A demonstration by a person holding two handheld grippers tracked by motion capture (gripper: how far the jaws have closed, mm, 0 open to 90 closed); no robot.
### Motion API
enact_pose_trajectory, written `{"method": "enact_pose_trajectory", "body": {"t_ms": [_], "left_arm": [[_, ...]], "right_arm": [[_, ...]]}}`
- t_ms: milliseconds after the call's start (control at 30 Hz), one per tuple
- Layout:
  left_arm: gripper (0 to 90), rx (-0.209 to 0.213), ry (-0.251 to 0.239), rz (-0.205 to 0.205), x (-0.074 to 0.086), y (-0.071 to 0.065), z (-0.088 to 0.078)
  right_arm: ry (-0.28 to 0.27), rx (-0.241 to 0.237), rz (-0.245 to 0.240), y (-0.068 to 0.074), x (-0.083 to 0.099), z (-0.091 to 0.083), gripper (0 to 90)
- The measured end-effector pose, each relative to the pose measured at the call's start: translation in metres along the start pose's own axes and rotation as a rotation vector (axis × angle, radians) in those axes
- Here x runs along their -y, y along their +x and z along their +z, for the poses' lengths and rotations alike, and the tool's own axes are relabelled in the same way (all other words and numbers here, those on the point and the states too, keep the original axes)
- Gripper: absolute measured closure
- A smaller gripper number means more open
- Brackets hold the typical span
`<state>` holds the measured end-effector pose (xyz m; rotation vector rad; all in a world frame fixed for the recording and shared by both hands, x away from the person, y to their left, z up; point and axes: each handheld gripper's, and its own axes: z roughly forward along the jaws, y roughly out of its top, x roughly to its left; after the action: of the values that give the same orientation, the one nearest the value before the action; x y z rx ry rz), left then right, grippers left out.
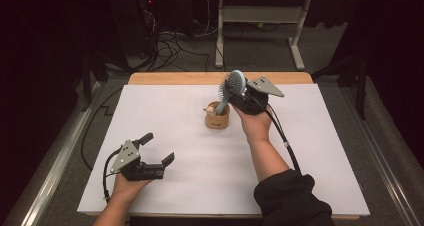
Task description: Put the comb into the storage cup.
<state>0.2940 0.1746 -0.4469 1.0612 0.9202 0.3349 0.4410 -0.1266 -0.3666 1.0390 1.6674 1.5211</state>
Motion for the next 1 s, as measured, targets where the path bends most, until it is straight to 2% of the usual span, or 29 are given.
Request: {"method": "enact_pose_trajectory", "body": {"t_ms": [1000], "left_arm": [[1.7, 0.009, -0.002, -0.005, -0.0004, -0.001, 0.0]], "right_arm": [[0.021, 0.022, 0.02, -0.0076, -0.0013, -0.003, 41.3]]}}
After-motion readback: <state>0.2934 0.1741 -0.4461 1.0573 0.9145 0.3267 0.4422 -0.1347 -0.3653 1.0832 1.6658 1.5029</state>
